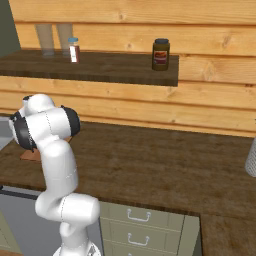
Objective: Pick up the sponge from the counter and clean the cutting board by briefly scrubbing or pressing down on the cutting board. Once finished, release the sponge.
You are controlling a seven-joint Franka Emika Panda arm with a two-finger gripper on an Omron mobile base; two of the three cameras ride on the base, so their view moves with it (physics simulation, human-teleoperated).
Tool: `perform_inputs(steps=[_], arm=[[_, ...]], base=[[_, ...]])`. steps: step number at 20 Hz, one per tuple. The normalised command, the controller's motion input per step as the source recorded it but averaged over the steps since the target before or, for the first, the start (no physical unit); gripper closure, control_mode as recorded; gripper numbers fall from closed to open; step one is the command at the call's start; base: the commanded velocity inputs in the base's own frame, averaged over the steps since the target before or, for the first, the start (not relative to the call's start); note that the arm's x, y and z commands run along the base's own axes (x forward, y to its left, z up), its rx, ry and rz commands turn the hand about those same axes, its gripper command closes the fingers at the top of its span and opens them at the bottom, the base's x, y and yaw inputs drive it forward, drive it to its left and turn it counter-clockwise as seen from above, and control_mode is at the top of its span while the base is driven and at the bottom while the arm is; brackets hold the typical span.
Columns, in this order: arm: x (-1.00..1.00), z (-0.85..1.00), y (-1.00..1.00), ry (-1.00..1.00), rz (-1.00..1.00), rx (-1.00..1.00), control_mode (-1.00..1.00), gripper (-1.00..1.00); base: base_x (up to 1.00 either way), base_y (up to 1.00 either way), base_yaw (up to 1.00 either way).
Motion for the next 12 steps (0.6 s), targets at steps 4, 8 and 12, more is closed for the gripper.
perform_inputs(steps=[4, 8, 12], arm=[[0.30, -0.09, 0.43, 0.10, 0.00, -0.03, -1.00, 1.00], [0.24, -0.31, 0.40, 0.00, 0.00, -0.04, -1.00, 1.00], [0.08, -0.50, 0.10, 0.00, 0.00, -0.01, -1.00, 1.00]], base=[[0.00, 0.00, 0.00], [0.00, 0.00, 0.00], [0.00, 0.00, 0.00]])
